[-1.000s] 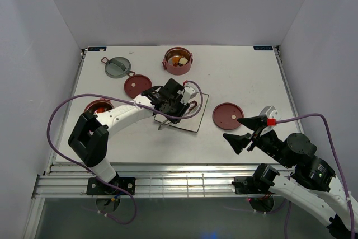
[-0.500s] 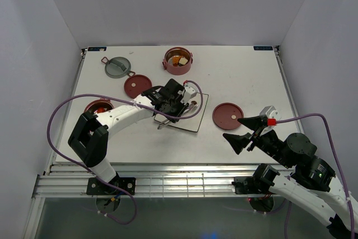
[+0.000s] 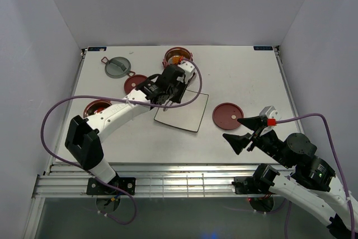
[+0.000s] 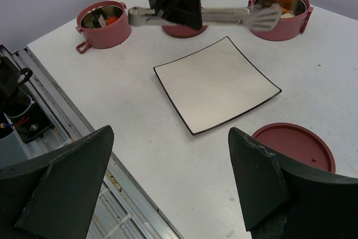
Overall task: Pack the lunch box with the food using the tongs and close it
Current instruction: Pick up the fake food from the plate, then place the fake food in the packing box.
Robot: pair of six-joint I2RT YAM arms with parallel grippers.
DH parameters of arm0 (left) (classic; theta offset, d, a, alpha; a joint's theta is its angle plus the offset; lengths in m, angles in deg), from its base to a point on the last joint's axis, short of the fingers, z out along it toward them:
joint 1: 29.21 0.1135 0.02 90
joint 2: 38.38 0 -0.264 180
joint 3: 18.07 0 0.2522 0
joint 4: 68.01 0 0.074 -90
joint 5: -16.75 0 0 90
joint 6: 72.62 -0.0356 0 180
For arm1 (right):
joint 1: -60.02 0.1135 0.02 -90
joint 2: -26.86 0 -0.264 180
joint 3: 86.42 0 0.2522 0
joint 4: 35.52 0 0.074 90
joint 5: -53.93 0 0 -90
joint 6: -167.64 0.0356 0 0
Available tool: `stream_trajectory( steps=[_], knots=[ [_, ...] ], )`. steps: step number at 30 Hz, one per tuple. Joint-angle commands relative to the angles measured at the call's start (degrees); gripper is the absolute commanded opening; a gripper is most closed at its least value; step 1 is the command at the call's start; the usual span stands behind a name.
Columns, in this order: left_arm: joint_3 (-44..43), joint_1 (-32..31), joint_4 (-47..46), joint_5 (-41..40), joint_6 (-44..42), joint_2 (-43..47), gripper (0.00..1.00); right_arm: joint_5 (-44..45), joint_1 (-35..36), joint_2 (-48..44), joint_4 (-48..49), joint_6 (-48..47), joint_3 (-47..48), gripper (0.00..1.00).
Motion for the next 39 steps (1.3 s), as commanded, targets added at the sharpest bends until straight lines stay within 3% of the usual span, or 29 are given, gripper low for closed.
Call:
stream_trajectory(
  steps=[1,6,13,22,39],
  knots=[
    [-7.3,2.9,-5.3,-6.8,3.0,1.2,0.16,1.1,0.5,-0.8,0.2,-0.4,1.8,0.89],
    [-18.4,7.4,-2.6,-6.4,4.1,-7.7,0.16,1.3,0.6,-0.8,0.2,-0.4,1.8,0.89],
    [-26.8,11.0,-3.7,-4.6,3.2,-16.4,0.16,1.5,0.7,-0.6,0.2,-0.4,1.7,0.89],
    [-27.1,12.5,-7.7,-1.8,2.5,-21.8,0.19,1.6,0.8,-0.4,0.4,-0.6,1.8,0.89],
    [-27.1,13.7,-8.6,0.5,2.6,-26.5,0.36,2.1,1.1,-0.4,0.4,-0.6,1.8,0.89]
  ],
)
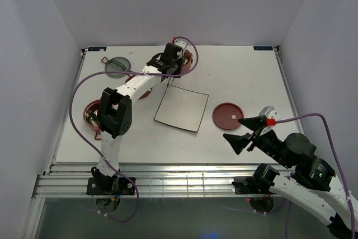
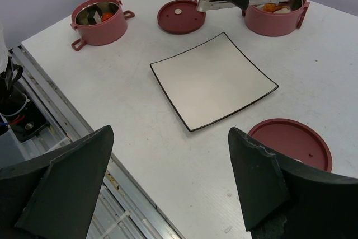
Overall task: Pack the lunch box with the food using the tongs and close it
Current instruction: Place the fake food in the packing box.
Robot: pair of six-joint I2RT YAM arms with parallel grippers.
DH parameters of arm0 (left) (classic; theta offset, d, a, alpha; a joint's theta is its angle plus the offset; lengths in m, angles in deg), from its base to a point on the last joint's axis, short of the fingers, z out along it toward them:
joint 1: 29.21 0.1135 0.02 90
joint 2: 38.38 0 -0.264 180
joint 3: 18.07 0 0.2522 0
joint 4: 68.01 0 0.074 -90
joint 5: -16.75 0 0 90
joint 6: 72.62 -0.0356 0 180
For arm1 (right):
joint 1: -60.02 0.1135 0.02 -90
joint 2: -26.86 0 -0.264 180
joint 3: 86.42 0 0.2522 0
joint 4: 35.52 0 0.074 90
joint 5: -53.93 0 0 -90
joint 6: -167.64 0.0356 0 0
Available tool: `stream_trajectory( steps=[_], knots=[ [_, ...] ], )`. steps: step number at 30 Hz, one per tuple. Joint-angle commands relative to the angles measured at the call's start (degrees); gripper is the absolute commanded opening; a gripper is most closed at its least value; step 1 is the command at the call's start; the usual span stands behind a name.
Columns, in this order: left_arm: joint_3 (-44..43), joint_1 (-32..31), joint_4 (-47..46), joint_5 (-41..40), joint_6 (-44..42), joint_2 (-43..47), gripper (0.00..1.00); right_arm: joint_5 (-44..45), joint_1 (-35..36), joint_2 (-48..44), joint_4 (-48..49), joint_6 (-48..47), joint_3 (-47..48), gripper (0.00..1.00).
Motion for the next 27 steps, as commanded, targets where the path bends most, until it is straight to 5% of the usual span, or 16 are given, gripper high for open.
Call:
stream_trajectory(
  steps=[1,11,27],
  knots=[
    [-1.7,0.8,-1.8,0.5,-0.3,1.2,0.39,0.8,0.6,-0.3,1.2,-0.6,1.8,0.89],
    [-0.3,1.0,-2.6,1.1,-0.2,2.2,0.54,0.9,0.7,-0.3,1.2,-0.6,1.8,0.89],
    [6.4,1.0,-4.1,0.3,0.5,15.6,0.54,1.0,0.9,-0.2,1.4,-0.6,1.6,0.89]
  ],
)
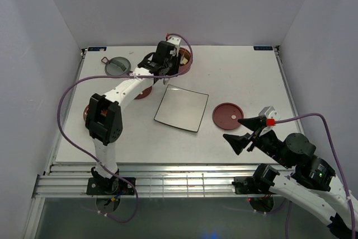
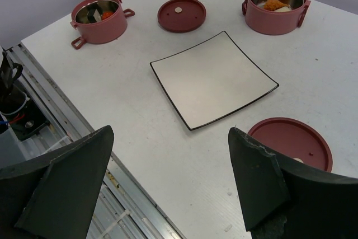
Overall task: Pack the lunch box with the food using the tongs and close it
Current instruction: Place the fake food in the packing box, then place the clamp at the center of the board.
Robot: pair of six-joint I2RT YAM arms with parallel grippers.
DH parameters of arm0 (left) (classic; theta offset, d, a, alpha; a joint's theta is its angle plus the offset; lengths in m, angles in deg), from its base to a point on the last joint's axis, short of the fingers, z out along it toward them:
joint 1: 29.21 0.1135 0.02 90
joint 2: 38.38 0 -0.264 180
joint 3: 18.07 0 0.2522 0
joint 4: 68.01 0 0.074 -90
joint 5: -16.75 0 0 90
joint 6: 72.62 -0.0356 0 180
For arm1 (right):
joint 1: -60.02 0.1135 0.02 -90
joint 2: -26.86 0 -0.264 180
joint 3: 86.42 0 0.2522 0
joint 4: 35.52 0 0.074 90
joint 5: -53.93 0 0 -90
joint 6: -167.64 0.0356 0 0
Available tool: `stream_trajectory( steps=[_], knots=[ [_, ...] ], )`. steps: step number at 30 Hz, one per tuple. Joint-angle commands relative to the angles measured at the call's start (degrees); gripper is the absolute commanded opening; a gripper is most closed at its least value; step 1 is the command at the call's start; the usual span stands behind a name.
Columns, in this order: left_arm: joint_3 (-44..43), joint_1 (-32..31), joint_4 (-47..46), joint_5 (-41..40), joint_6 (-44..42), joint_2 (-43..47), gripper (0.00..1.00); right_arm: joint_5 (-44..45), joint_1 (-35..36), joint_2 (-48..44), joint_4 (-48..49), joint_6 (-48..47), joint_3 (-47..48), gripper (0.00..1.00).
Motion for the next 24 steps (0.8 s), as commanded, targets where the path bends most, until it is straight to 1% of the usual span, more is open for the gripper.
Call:
stream_trajectory(
  steps=[1,4,5,7,8,10,11,12,18,21,24],
  knots=[
    [1.8,0.2,-2.3,-0.5,0.1,11.1,0.54,0.9,0.5,-0.3,1.8,-0.6,1.6,0.89],
    [5.0,0.2,-1.7,-2.2,0.2,15.9,0.54,0.8,0.6,-0.3,1.8,-0.6,1.6,0.89],
    [8.2,0.2,-1.7,-3.2,0.5,17.3,0.54,0.8,0.6,-0.4,1.8,-0.6,1.6,0.89],
    [11.9,0.2,-1.8,-4.1,1.4,20.4,0.54,0.7,0.7,-0.4,1.8,-0.6,1.6,0.89],
    [15.9,0.2,-1.8,-5.1,2.5,23.5,0.54,0.7,0.7,-0.5,1.8,-0.6,1.6,0.89],
    [19.9,0.3,-2.1,-6.2,3.7,26.7,0.54,0.7,0.7,-0.7,1.7,-0.6,1.6,0.89],
    [22.0,0.3,-2.2,-6.7,5.0,30.1,0.54,0.7,0.8,-0.7,1.7,-0.6,1.5,0.89],
    [25.7,0.4,-2.3,-7.4,5.7,31.8,0.54,0.8,0.8,-0.8,1.6,-0.6,1.5,0.89],
    [38.0,0.5,-1.6,-7.4,10.7,43.7,0.53,0.6,0.9,-1.2,1.5,-0.3,1.5,0.89],
    [41.3,0.5,-1.4,-7.1,12.4,48.0,0.53,0.6,0.9,-1.2,1.4,-0.2,1.3,0.89],
    [43.9,0.5,0.1,-7.2,14.5,49.9,0.53,0.5,1.0,-1.0,1.5,-0.1,1.2,0.89]
  ],
)
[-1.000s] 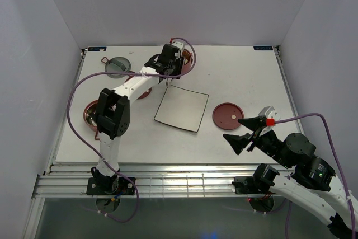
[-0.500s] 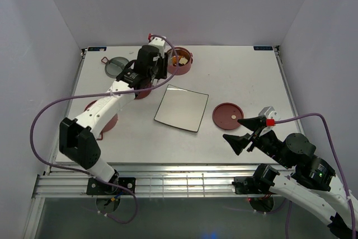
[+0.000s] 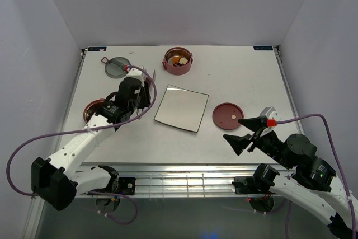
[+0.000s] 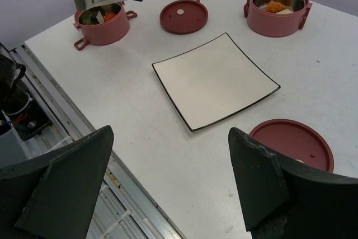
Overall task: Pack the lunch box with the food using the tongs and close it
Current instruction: Place the clamp at the center of the board.
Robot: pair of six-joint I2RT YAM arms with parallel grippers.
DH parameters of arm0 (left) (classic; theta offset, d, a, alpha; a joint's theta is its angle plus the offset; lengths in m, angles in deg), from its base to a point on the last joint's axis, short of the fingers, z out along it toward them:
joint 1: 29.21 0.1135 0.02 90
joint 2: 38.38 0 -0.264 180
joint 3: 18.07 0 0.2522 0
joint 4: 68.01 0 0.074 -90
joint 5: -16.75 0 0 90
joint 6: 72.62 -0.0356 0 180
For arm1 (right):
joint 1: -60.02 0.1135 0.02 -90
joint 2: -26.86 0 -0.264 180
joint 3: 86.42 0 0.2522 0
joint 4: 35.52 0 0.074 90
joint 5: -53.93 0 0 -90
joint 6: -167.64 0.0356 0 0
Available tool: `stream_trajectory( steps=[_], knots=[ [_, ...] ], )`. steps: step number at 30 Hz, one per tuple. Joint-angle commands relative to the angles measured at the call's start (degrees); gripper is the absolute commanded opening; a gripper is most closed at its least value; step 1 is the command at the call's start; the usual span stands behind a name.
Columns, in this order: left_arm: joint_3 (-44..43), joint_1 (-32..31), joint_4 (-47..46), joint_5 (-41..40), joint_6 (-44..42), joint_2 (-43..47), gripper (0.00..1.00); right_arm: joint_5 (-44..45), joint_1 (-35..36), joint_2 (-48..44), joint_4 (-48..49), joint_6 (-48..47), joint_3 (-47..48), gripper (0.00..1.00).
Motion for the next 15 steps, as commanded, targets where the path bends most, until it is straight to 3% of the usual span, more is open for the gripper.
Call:
stream_trajectory(
  steps=[1,15],
  knots=[
    [2.8,0.3,0.3,-1.1,5.4,4.4,0.53,0.6,0.6,-0.3,1.5,-0.2,1.2,0.89],
    [10.8,0.3,5.4,-2.6,14.5,7.7,0.53,1.1,0.5,-0.3,1.5,-0.1,1.0,0.89]
  ],
)
